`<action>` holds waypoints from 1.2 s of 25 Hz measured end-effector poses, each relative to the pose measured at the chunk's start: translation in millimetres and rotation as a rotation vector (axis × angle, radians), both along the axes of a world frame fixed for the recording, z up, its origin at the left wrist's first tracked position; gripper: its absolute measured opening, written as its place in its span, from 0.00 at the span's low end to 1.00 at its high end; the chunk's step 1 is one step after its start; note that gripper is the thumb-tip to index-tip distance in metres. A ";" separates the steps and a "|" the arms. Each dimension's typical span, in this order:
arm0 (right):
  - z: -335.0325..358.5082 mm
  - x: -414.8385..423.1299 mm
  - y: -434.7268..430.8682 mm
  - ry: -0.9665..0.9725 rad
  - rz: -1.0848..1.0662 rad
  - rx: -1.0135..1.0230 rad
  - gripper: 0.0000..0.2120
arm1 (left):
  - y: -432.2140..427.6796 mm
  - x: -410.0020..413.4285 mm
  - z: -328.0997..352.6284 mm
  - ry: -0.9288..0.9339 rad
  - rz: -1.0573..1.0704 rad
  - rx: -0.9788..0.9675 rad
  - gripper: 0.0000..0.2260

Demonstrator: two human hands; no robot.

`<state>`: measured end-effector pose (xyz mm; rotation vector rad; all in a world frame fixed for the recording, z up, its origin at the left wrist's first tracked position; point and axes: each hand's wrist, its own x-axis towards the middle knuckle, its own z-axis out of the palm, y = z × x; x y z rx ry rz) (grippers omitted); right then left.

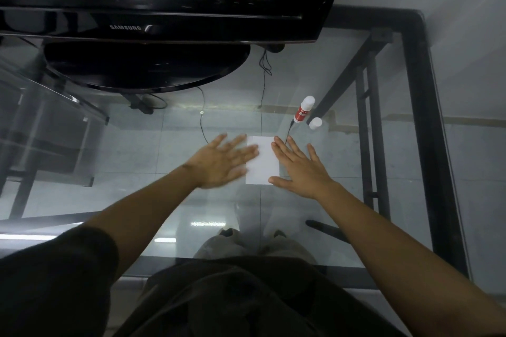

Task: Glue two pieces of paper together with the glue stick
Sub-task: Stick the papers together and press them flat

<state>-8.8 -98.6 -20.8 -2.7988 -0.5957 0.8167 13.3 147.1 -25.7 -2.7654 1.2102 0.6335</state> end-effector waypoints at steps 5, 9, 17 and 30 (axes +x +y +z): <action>-0.9 0.2 0.5 0.007 -0.010 0.015 0.40 | 3.6 2.2 2.3 0.036 -0.048 -0.053 0.26; -3.2 -0.7 -0.6 0.003 -0.005 0.020 0.40 | -2.1 -16.1 -1.6 0.083 -0.174 -0.079 0.24; -2.6 -1.2 1.4 0.000 -0.033 0.020 0.42 | -17.5 -16.9 2.2 0.048 0.038 -0.072 0.26; 0.1 -3.4 6.1 0.048 -0.264 -0.008 0.52 | -25.8 -4.2 -5.7 0.033 -0.009 -0.072 0.25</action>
